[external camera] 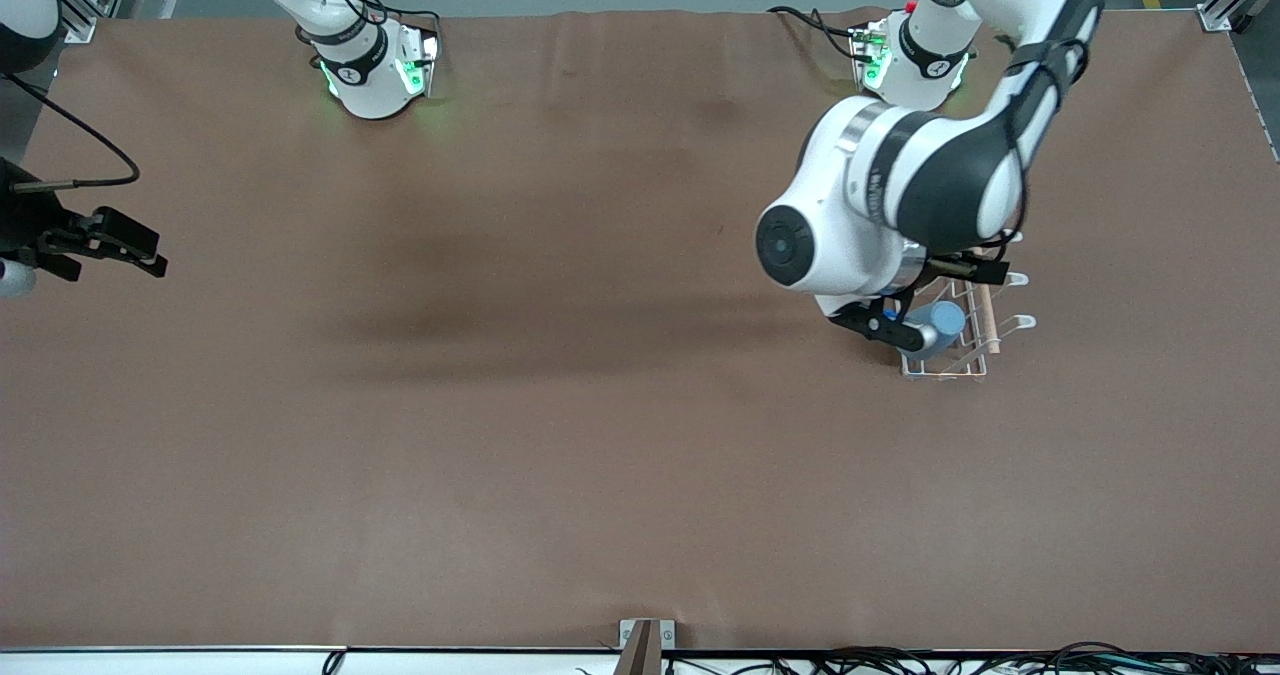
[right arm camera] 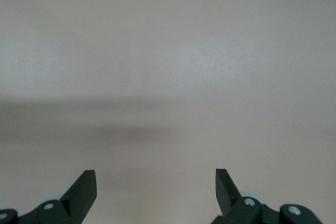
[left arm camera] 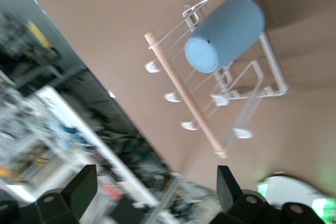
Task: Hang cup on cup holder
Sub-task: 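Lower the cup onto the hook and open the left gripper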
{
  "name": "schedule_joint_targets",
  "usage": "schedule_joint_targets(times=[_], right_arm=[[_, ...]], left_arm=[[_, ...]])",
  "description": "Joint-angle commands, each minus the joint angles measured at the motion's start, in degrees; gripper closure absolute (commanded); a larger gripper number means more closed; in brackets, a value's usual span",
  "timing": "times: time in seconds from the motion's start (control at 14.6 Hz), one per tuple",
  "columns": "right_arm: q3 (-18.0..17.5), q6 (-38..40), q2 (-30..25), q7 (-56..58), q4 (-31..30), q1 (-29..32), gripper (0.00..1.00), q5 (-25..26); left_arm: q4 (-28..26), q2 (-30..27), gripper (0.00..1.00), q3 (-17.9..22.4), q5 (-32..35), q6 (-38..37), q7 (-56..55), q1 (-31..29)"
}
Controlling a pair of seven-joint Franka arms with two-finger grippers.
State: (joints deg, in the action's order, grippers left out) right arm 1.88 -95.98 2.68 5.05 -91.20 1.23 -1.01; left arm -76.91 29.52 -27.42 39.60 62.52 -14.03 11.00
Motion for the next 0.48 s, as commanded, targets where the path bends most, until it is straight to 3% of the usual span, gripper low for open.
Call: schedule_joint_targets(times=[0.0,0.21,0.41], right_arm=[[0.06,0.80,-0.66,-0.39,0.84,-0.08,0.00,-0.75],[-0.03,1.84,-0.75,-0.39,1.20,-0.17,0.00,-0.66],[-0.12,2.99,-0.66,-0.57,1.55,-0.17,0.00,-0.57]], left_arm=[[0.62,-4.98,0.00,-0.44,-7.14,2.94,-4.86,-3.61],[2.02,-10.61,0.00,-0.44,-13.92,4.27,-5.74,-7.30],[5.62,-13.25,0.00,-0.18,-14.11,4.27,-5.48,-7.48]])
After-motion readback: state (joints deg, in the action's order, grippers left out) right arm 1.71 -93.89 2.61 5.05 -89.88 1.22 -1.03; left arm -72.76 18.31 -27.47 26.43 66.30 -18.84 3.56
